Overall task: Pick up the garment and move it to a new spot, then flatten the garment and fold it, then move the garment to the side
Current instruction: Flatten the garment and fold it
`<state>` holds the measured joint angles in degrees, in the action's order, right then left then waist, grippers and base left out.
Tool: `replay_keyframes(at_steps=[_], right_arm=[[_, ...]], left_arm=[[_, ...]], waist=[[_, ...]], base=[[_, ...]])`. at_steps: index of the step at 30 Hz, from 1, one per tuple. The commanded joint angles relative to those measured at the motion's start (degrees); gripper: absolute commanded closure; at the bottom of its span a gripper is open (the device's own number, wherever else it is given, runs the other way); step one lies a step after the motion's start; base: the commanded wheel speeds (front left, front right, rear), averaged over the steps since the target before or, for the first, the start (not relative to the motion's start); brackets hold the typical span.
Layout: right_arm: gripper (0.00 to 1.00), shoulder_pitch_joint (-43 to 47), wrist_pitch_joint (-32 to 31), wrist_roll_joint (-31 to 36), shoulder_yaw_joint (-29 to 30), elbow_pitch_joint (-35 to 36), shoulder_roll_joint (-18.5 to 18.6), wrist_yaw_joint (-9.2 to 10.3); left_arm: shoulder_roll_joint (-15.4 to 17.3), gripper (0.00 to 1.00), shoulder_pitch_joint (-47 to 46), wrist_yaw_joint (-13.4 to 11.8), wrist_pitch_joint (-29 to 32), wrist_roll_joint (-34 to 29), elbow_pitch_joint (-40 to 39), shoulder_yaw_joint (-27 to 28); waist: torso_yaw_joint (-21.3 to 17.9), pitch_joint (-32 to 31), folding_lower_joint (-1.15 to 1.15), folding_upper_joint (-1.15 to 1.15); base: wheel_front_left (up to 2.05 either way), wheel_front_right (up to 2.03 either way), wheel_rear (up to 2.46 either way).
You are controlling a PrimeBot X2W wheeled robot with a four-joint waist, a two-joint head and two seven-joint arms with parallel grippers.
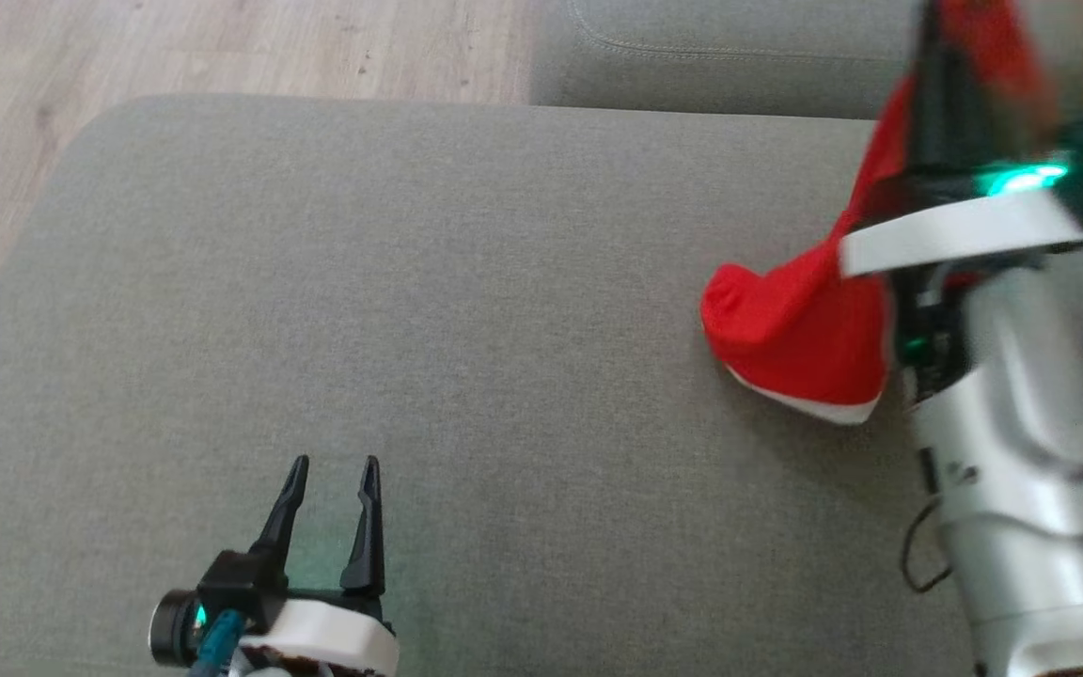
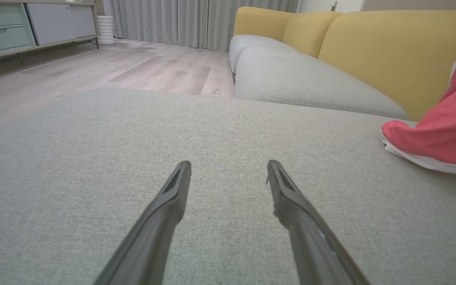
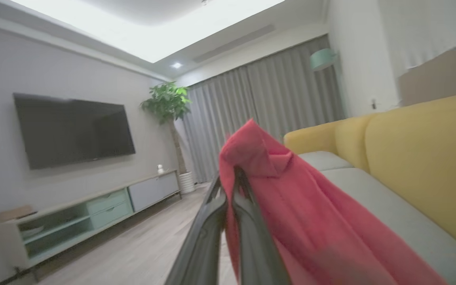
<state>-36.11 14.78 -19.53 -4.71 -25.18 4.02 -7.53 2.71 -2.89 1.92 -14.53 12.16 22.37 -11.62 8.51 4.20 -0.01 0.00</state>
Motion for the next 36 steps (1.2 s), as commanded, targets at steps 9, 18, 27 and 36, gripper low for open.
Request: replay_keyframes(at_steps=[9,18,27,36], right_arm=[[0.0,5.54,0.17,-11.34,-30.98,-4.98,-1.12,0.04],[0.0,5.44,0.2,-15.1,-36.29,-8.1,-1.13,0.04],[0.0,10.38,0.21,-5.82,-16.59,-6.93,-0.04,0.04],[0.0,17.21,0.21,4.52,-1.35,-4.09,-0.94,0.04]], left_arm=[[0.17,0.0,-0.46,0.32,-0.47,1.1,-0.54,0.81],[0.17,0.0,0.35,-0.14,-0.47,1.26,-0.66,1.89],[0.17,0.0,-2.36,-0.07,-0.47,1.28,-1.8,0.38],[0.17,0.0,-7.65,0.08,-0.47,1.14,-1.93,-2.27]], waist=[[3.26,0.48,0.01,0.0],[1.44,0.5,0.01,0.0],[-2.24,1.39,0.01,0.0],[-6.45,2.6,0.01,0.0]], base=[[0.0,0.0,0.0],[0.0,0.0,0.0],[0.0,0.0,0.0],[0.0,0.0,0.0]])
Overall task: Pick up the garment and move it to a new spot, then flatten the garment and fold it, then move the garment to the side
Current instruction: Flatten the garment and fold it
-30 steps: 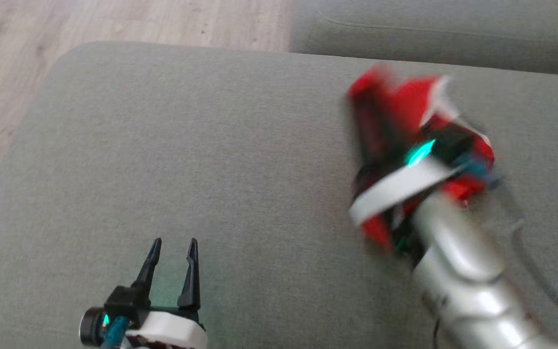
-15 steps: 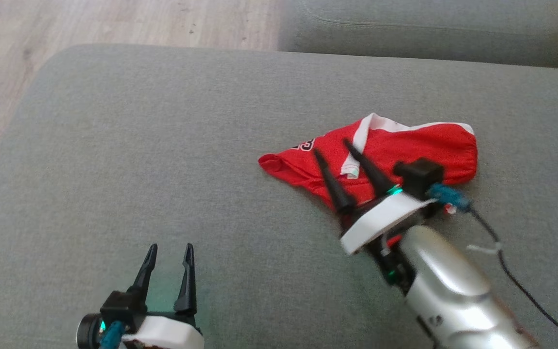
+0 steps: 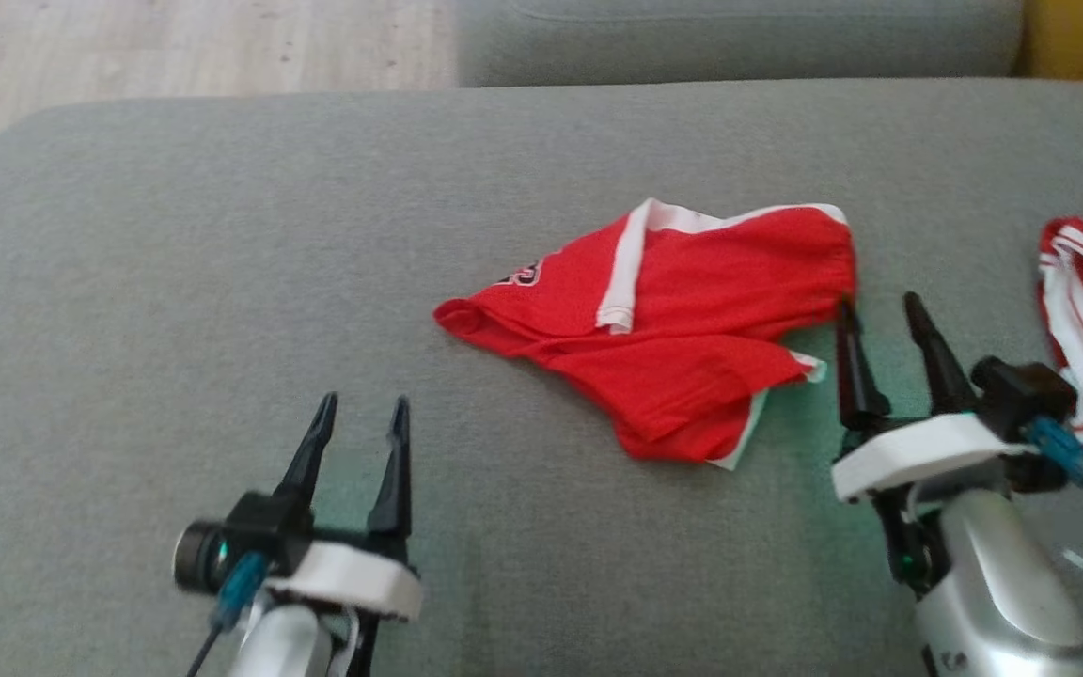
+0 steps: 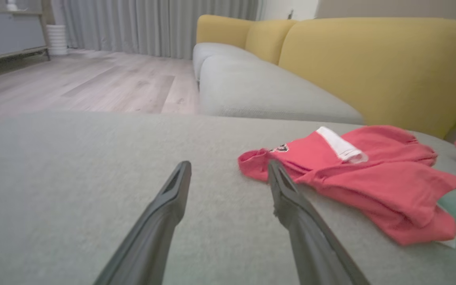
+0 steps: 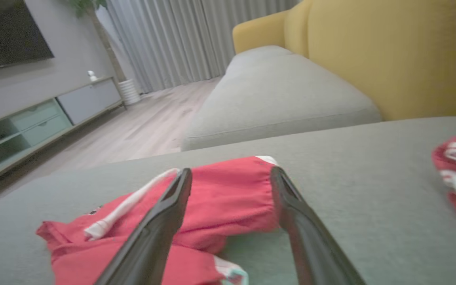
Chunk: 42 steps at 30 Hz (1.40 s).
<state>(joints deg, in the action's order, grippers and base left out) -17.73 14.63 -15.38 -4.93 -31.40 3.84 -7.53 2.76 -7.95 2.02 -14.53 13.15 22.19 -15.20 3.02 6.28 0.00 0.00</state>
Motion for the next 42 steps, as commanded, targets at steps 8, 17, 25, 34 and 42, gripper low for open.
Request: replay_keyframes(at_steps=[8,17,25,34,42], right_arm=[[0.0,2.21,0.37,1.55,2.89,2.76,-0.94,0.04],[0.0,2.22,0.37,-0.27,1.5,2.05,-0.95,0.04],[0.0,1.49,0.37,-1.36,0.2,0.55,-0.96,0.04],[0.0,0.8,0.37,-1.7,-0.25,-0.67,-0.96,0.04],[0.0,0.87,0.37,-1.46,0.06,-1.22,-0.96,0.04]], left_arm=[[0.11,0.0,-13.37,1.34,-0.47,0.82,1.85,-5.7],[0.11,0.0,-29.15,0.16,-0.42,10.42,16.89,-17.69],[0.11,0.0,-37.27,-2.6,3.0,20.72,25.27,-28.26],[0.11,0.0,-39.81,-4.18,6.48,28.67,30.3,-36.68],[0.11,0.0,-40.02,-4.19,5.59,31.56,32.73,-41.49]], waist=[[-6.34,3.18,0.0,0.0],[-10.57,5.36,0.0,0.0],[-12.0,6.72,0.0,0.0],[-12.48,7.69,0.0,0.0],[-11.78,7.29,0.0,0.0]], base=[[0.0,0.0,0.0],[0.0,0.0,0.0],[0.0,0.0,0.0],[0.0,0.0,0.0],[0.0,0.0,0.0]])
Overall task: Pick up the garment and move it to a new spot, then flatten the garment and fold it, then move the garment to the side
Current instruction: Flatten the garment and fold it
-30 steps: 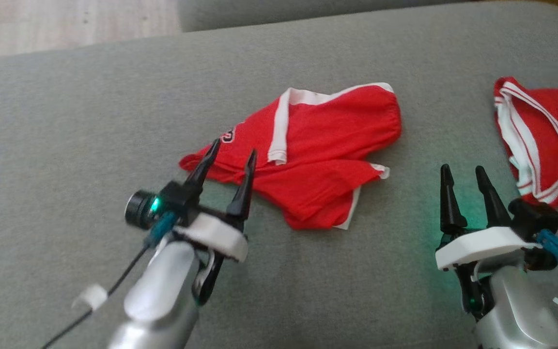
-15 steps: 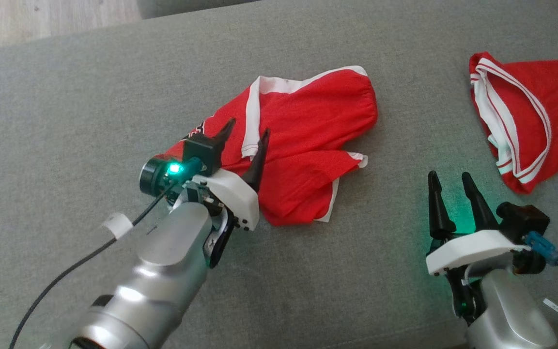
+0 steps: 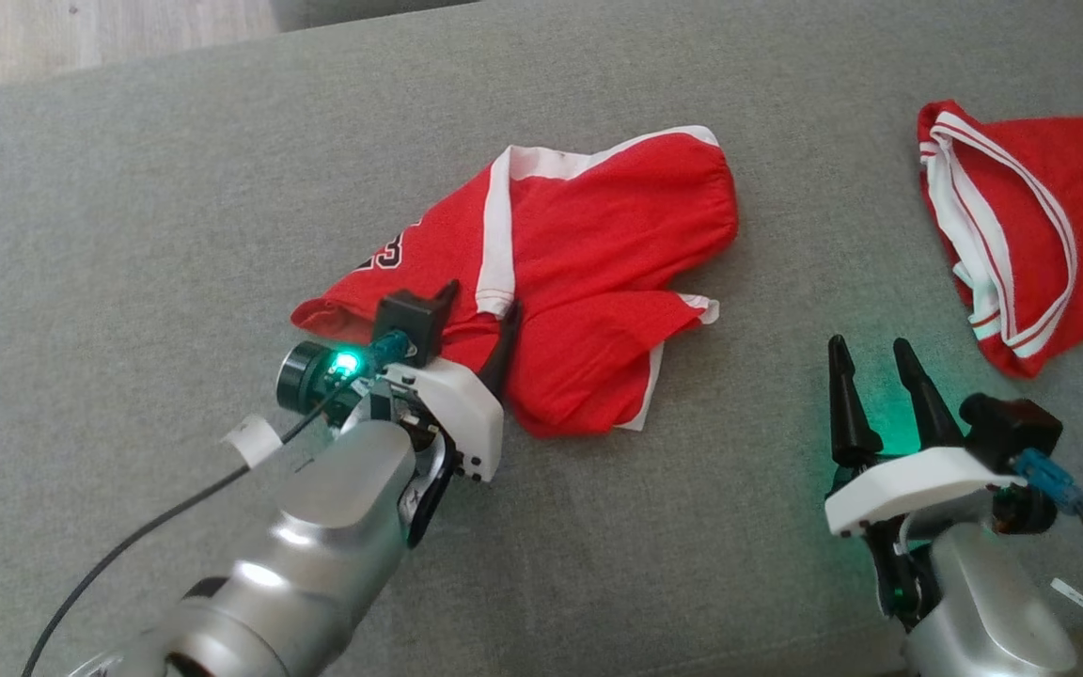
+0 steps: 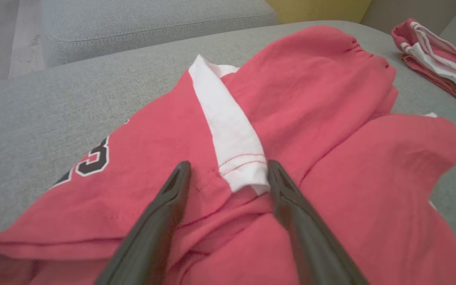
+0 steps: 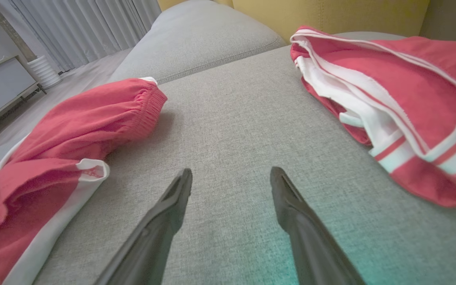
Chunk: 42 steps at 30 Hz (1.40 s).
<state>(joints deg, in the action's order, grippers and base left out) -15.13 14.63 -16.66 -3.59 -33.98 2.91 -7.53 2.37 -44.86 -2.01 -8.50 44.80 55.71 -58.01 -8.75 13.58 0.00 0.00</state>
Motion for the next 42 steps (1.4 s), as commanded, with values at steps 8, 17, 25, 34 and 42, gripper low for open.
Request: replay_keyframes(at_steps=[8,17,25,34,42], right_arm=[[0.0,-2.07,0.37,-0.98,-2.28,1.33,-0.03,0.04],[0.0,-2.37,0.37,-2.09,-2.24,0.46,-0.03,0.04],[0.0,-1.59,0.37,-2.78,-1.81,-0.47,-0.03,0.04],[0.0,0.45,0.37,-2.79,0.56,-1.32,-0.03,0.04],[0.0,1.59,0.37,-2.7,0.36,-1.88,-0.03,0.04]], left_arm=[[0.51,1.0,-4.66,-1.4,-3.72,2.24,-0.49,-1.86],[2.03,1.0,-14.89,-5.02,-6.46,-6.88,-6.62,1.92],[7.48,1.0,-27.17,-1.68,-6.49,-21.9,-21.3,9.0],[5.9,1.0,-18.77,3.11,-6.49,-24.1,-32.44,15.22],[9.32,1.0,12.13,3.4,-6.5,-23.76,-29.97,16.85]], waist=[[0.64,0.22,0.0,0.0],[-0.11,0.02,0.0,0.0],[-0.93,-1.72,0.0,0.0],[3.7,-5.76,0.0,0.0],[8.22,-8.3,0.0,0.0]], base=[[0.0,0.0,0.0],[0.0,0.0,0.0],[0.0,0.0,0.0],[0.0,0.0,0.0],[0.0,0.0,0.0]])
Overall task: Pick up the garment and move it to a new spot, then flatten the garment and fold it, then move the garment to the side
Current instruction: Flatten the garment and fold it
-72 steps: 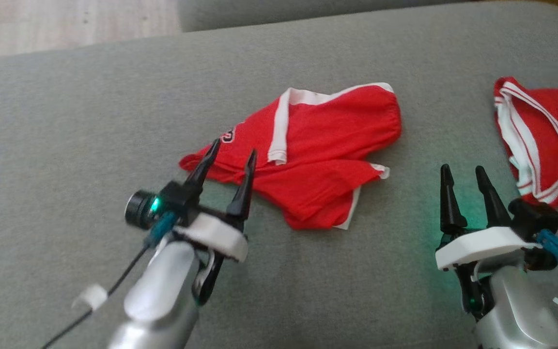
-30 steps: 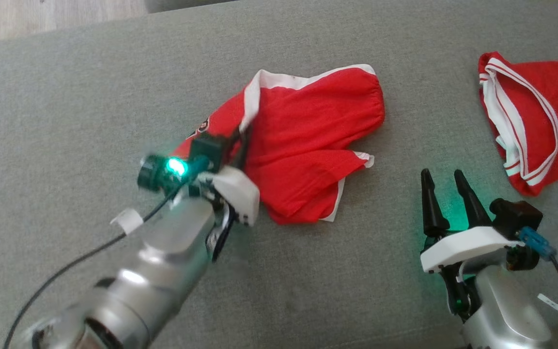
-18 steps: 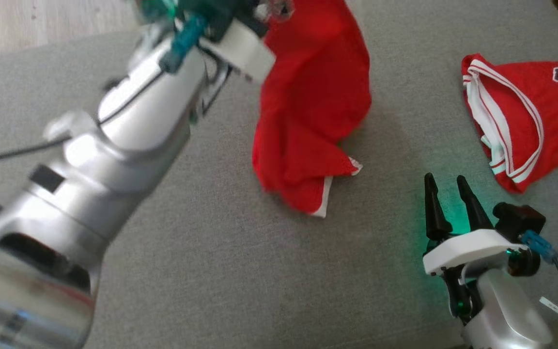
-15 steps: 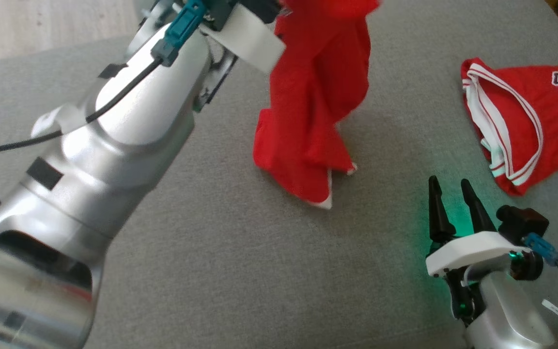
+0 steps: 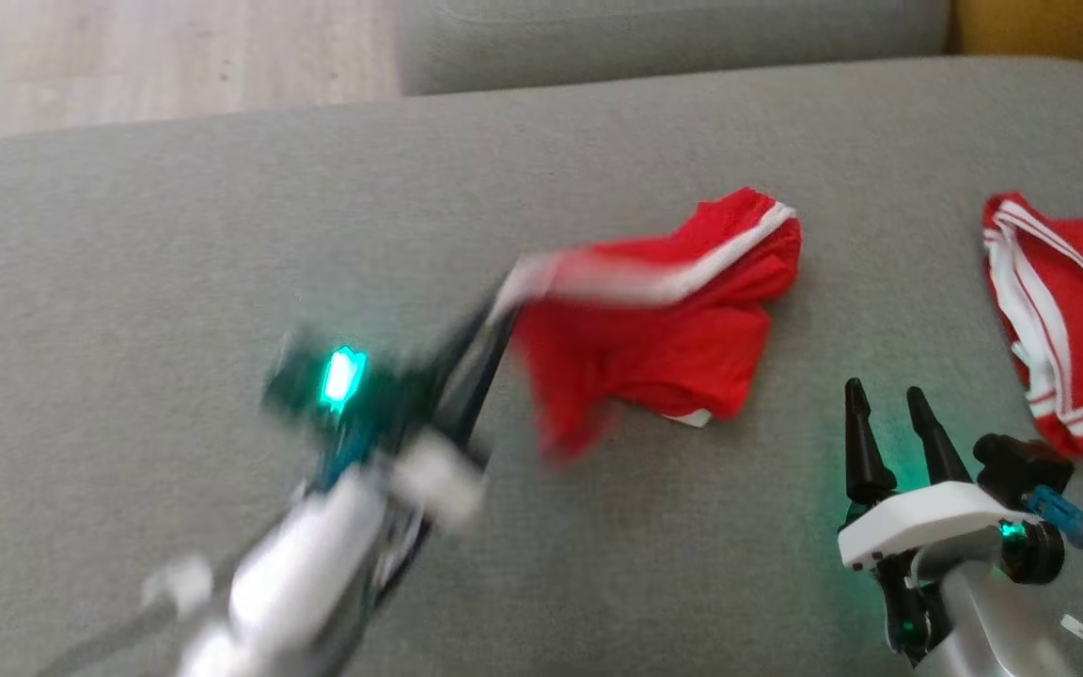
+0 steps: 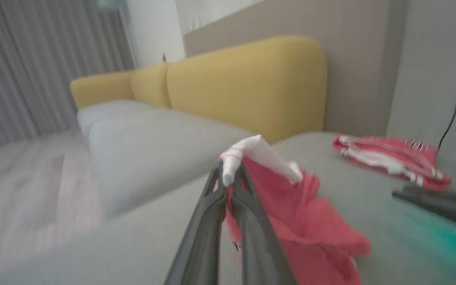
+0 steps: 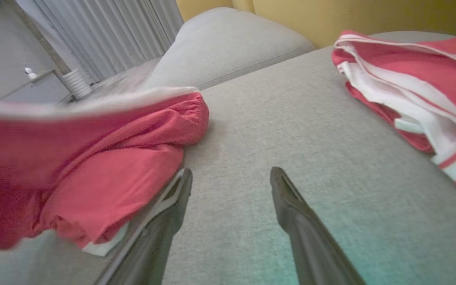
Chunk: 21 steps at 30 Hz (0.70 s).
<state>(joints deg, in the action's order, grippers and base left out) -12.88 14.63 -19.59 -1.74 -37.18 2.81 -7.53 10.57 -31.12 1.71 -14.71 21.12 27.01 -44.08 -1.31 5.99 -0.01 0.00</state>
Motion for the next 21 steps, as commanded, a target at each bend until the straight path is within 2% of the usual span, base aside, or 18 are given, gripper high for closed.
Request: replay_keyframes(at_steps=[1,4,5,6,8,9,10,15,18,21], right_arm=[[0.0,-0.62,0.37,0.3,-1.56,1.25,0.07,0.04],[0.0,-0.54,0.37,0.66,-1.61,1.13,0.07,0.04],[0.0,-0.51,0.37,0.88,-1.57,1.07,0.07,0.04],[0.0,-0.5,0.37,1.13,-1.45,1.0,0.07,0.04],[0.0,-0.42,0.37,1.6,-1.28,0.9,0.07,0.04],[0.0,-0.36,0.37,1.79,-1.19,0.88,0.07,0.04],[0.0,-0.29,0.37,2.01,-1.03,0.9,0.07,0.04],[0.0,0.17,0.37,2.54,-0.52,1.99,0.07,0.04],[0.0,0.3,0.37,3.39,-0.26,4.02,0.07,0.04],[0.0,0.59,0.37,4.83,0.37,6.6,0.07,0.04]], left_arm=[[1.27,1.0,1.06,-0.72,-0.29,0.2,-0.63,4.06],[2.07,1.0,5.2,-1.71,-0.29,-0.23,0.52,6.49],[2.43,0.95,6.76,-2.3,-0.29,-0.51,0.81,7.99],[2.92,0.85,8.14,-2.77,-0.29,-1.03,1.0,9.43],[3.91,0.51,10.32,-3.46,-0.29,-2.35,1.29,12.01],[4.38,0.2,11.13,-3.78,-0.29,-3.14,1.22,13.26],[4.83,0.0,11.78,-4.13,-0.29,-4.08,1.18,14.38],[4.76,0.0,14.84,-6.12,-0.29,-5.56,1.0,21.58],[3.14,0.0,17.57,-7.77,-0.29,-5.4,-0.73,27.29],[0.42,0.0,21.08,-8.37,-0.29,-5.38,-3.15,32.45]], waist=[[0.98,-0.92,0.01,0.0],[1.17,-1.33,0.01,0.0],[1.19,-1.5,0.01,0.0],[1.15,-1.75,0.01,0.0],[0.94,-2.17,0.01,0.0],[0.8,-2.35,0.01,0.0],[0.68,-2.52,0.01,0.0],[-0.2,-3.49,0.01,0.0],[-0.93,-4.21,0.01,0.0],[-1.46,-4.72,0.01,0.0]], base=[[0.0,0.0,0.0],[0.0,0.0,0.0],[0.0,0.0,0.0],[0.0,0.0,0.0],[0.0,0.0,0.0],[0.0,0.0,0.0],[0.0,0.0,0.0],[0.0,0.0,0.0],[0.0,0.0,0.0],[0.0,0.0,0.0]])
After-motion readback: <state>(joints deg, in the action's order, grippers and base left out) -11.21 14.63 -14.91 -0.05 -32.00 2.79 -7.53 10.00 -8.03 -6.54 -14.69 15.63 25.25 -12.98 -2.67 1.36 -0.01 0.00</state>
